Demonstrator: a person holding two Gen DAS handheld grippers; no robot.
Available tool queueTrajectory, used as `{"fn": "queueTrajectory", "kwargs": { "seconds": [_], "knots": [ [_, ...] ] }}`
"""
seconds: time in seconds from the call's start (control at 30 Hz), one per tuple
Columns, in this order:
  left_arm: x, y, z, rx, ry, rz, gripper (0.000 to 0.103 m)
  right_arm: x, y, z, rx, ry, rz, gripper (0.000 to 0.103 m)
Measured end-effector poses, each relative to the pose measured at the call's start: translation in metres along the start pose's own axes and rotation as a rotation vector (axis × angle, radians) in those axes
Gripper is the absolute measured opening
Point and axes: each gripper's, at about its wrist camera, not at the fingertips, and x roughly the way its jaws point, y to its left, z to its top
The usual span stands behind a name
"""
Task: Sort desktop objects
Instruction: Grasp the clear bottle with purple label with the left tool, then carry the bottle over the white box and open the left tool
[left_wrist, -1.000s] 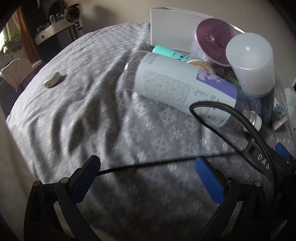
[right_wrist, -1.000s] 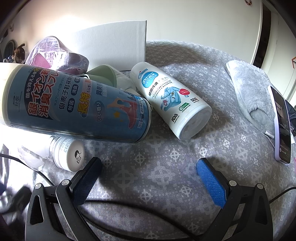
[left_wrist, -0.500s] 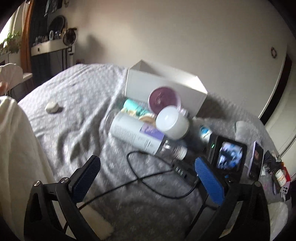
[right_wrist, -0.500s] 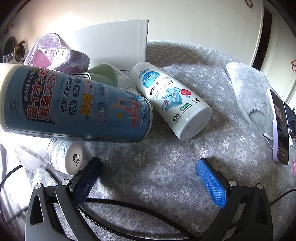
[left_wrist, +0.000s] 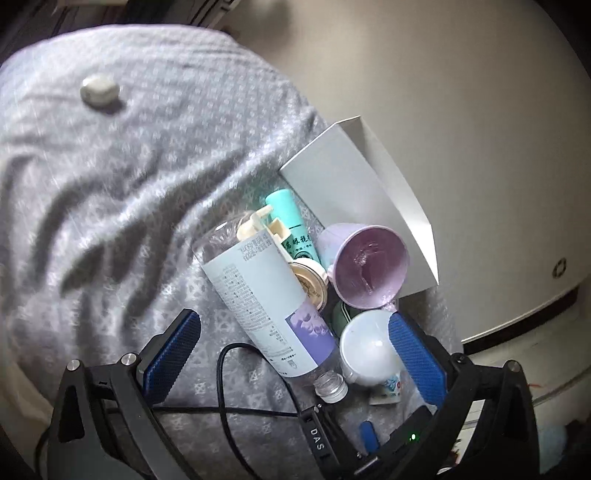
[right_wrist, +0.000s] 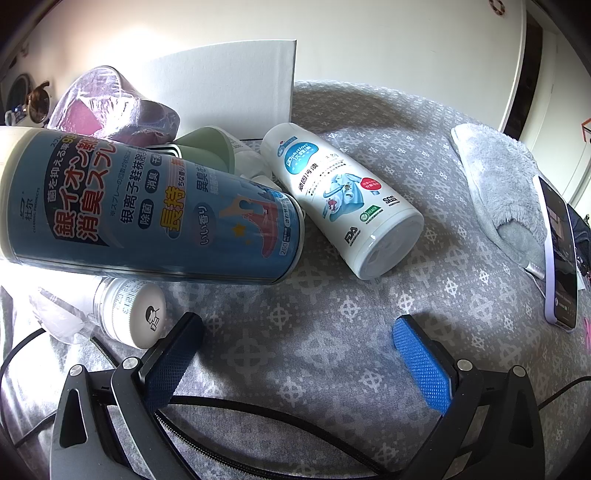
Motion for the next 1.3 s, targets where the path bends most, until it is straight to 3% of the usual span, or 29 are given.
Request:
{"fn": "queueTrajectory", "kwargs": {
  "seconds": [0.1, 0.2, 0.27, 0.43, 0.5, 0.57, 0.63, 0.83, 0.93, 1.17, 1.3],
  "knots": [
    [0.034, 0.006, 0.007, -0.058, 0.093, 0.069, 0.095, 0.0, 0.0, 0.0, 0.0, 0.0, 0.0, 0.103],
    [0.069, 0.011, 0.01, -0.095, 0.176, 0.094, 0.095, -0.001, 0.0, 0.0, 0.0, 0.001, 0.0, 0.103],
    [0.082, 0.011, 0.013, -0.107, 0.179, 0.073, 0.102, -0.001, 0.001, -0.001, 0.0, 0.001, 0.0, 0.103],
    [0.087, -0.002, 0.021, -0.076, 0.183, 0.1, 0.102, 0.002, -0.002, 0.002, 0.0, 0.001, 0.001, 0.103],
    [0.081, -0.007, 0.017, -0.066, 0.157, 0.107, 0.097, 0.001, -0.002, 0.002, 0.0, 0.001, 0.0, 0.103],
    [0.071, -0.014, 0.014, -0.046, 0.13, 0.097, 0.077, 0.001, -0.001, 0.002, 0.0, 0.001, 0.0, 0.103],
    [0.061, -0.022, 0.013, -0.027, 0.1, 0.087, 0.071, 0.001, -0.001, 0.001, -0.001, 0.001, 0.0, 0.103],
    [0.029, -0.078, 0.024, 0.128, 0.014, 0.16, 0.065, 0.0, 0.0, 0.001, -0.001, 0.002, -0.001, 0.103],
    [0.008, -0.11, 0.026, 0.253, -0.049, 0.232, 0.063, 0.001, -0.001, 0.002, -0.001, 0.003, -0.001, 0.103],
    [-0.016, -0.17, 0.041, 0.641, -0.236, 0.489, 0.061, 0.001, -0.001, 0.002, -0.004, 0.005, -0.003, 0.103],
    [-0.006, -0.219, 0.045, 0.871, -0.316, 0.567, 0.061, 0.0, 0.0, 0.001, -0.004, 0.004, -0.003, 0.103]
  ]
}}
